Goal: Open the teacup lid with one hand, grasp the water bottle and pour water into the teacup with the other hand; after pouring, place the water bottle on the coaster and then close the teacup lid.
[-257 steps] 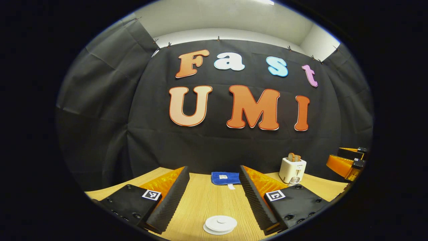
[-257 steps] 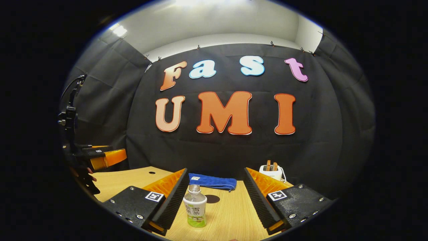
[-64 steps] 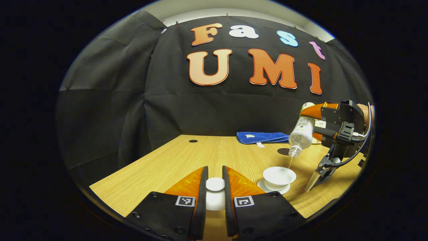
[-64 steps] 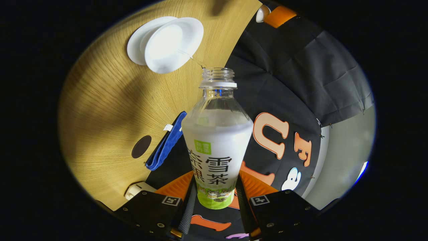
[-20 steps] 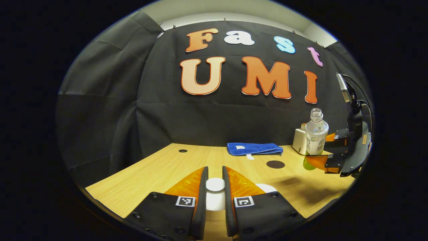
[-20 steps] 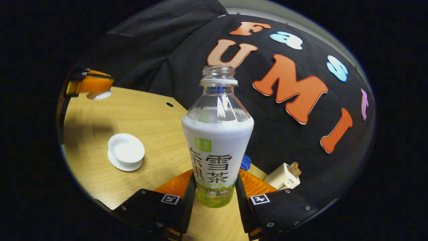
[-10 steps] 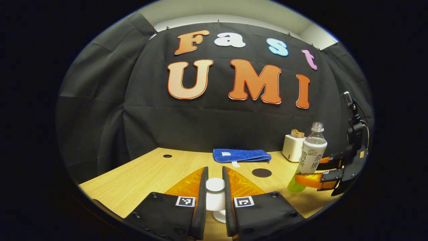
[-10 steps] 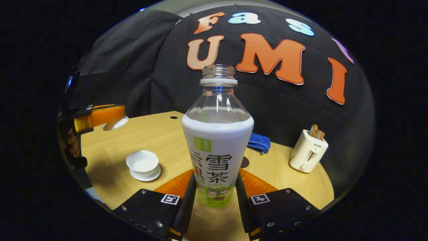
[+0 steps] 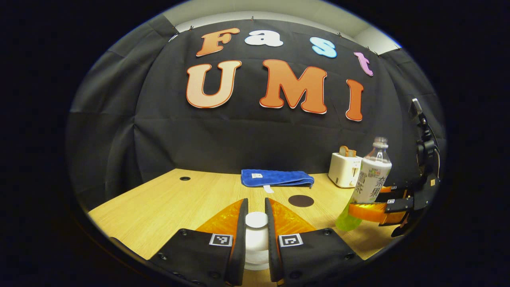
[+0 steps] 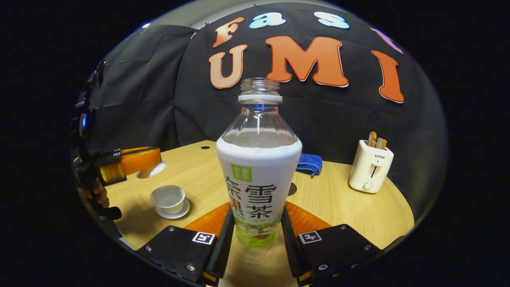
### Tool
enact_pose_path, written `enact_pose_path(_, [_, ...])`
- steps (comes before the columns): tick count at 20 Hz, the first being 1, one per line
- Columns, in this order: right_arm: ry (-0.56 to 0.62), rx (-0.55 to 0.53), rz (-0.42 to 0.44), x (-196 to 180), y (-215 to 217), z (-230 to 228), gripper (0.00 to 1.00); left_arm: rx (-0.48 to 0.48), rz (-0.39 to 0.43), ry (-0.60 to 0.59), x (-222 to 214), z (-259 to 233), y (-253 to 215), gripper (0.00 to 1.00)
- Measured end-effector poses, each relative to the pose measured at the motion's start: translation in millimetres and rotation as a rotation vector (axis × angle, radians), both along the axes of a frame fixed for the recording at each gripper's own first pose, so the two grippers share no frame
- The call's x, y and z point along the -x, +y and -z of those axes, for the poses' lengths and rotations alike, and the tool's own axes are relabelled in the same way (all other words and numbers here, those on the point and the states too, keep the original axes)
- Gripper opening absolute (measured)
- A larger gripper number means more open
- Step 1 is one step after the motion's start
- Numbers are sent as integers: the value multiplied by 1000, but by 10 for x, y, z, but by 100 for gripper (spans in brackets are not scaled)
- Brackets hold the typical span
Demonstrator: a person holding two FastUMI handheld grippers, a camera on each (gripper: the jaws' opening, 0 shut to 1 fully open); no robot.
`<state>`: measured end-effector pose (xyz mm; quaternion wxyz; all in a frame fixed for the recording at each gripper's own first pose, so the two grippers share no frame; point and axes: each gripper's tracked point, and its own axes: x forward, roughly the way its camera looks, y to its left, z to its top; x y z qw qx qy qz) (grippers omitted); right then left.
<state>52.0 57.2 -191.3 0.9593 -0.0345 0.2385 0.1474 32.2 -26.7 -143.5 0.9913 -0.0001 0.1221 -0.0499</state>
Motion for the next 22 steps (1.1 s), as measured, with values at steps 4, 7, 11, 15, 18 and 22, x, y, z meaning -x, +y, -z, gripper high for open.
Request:
enact_pose_path(4, [-28, 23, 15, -254, -119, -75, 61, -3, -2, 54, -24, 259, -33, 28])
enact_pose_path(7, [-49, 22, 16, -463, -115, -148, 61, -5, -9, 93, -31, 423, -28, 28])
enact_pose_path(11, [-79, 7, 30, -782, -104, -227, 61, -14, -11, 127, -36, 565, -2, 28])
enact_pose_path(15, [-99, -27, 58, -1088, -104, -243, 61, -13, -8, 151, -45, 689, -21, 28])
enact_pose_path(18, [-86, -42, 86, -1279, -122, -131, 62, -13, -11, 168, -33, 752, -3, 28])
enact_pose_path(22, [-63, -42, 84, -1438, -76, 65, 62, -40, 1, 167, -13, 762, -26, 28])
